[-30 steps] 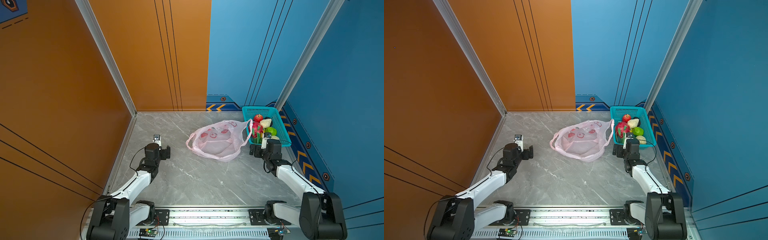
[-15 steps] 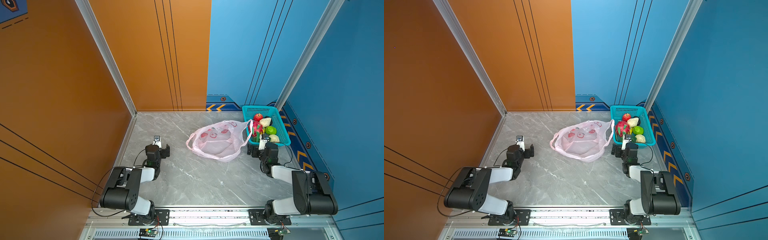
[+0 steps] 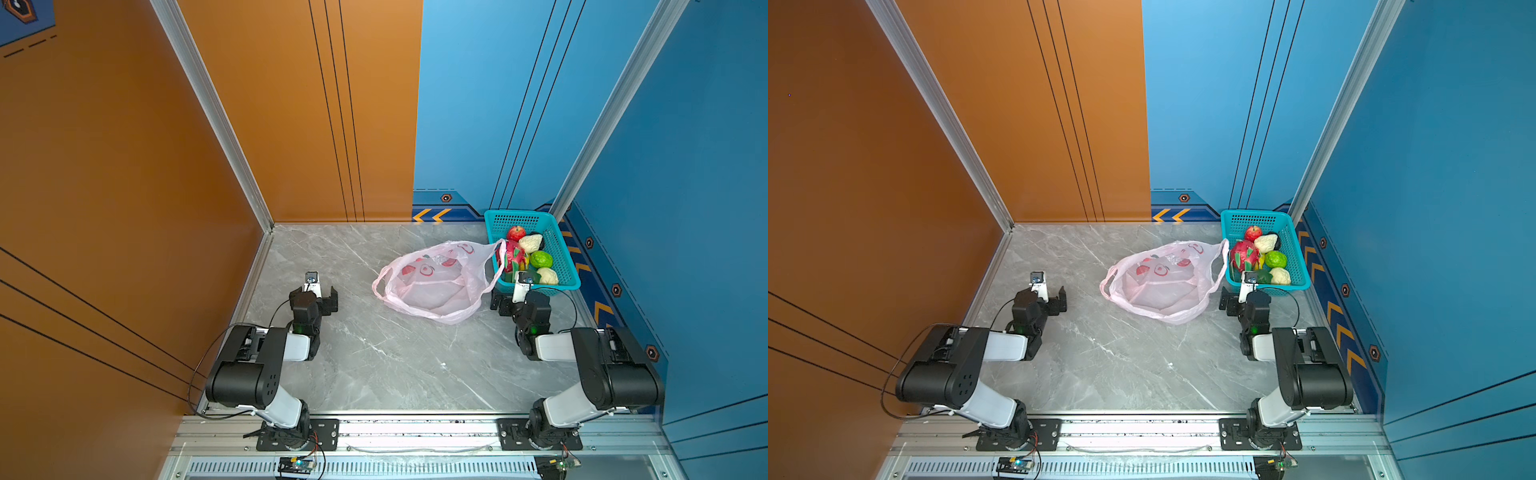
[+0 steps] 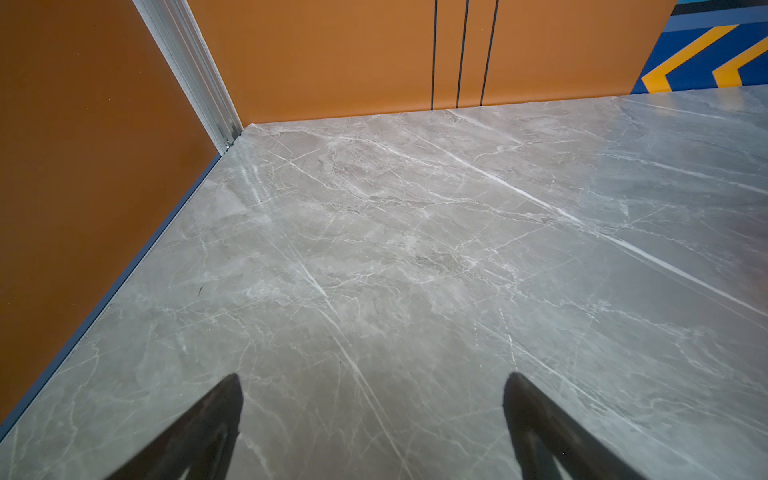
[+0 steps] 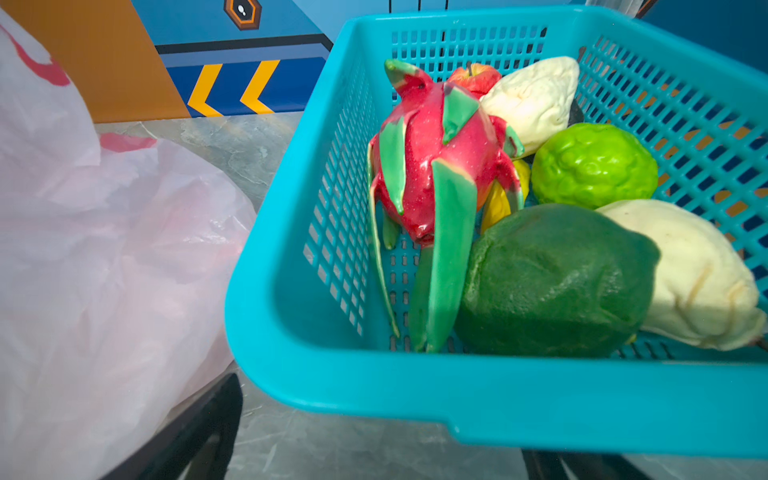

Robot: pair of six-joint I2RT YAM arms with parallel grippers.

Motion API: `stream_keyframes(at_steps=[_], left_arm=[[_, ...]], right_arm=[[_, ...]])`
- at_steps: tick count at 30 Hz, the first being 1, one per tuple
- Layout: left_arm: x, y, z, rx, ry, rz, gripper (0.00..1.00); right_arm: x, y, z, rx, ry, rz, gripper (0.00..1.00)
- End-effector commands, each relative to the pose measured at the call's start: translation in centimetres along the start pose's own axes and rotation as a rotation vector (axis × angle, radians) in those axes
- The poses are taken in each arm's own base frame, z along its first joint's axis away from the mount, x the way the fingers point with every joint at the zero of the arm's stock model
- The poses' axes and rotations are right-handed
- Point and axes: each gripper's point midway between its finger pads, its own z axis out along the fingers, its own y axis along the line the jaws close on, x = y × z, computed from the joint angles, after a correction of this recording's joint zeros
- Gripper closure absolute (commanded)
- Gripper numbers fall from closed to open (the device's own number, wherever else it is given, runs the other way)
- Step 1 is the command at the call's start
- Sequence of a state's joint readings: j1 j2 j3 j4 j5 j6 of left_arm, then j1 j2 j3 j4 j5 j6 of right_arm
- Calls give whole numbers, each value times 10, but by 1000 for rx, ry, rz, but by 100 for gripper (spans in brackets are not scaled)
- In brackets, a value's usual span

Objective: Untie the knot of the plastic bag and take out the fruit

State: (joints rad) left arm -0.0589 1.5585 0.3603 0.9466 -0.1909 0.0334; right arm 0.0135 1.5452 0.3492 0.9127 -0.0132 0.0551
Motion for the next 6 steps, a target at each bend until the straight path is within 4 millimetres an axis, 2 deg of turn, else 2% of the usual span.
stream_keyframes(at_steps=[1,6], left_arm=[[-2,3,0,-5,-14,-16,2],[-2,1,1,0,-11,-12,2]], right_arm=[[-10,-6,0,42,-39,-11,0],[-10,-10,2,61,-26,2,0]])
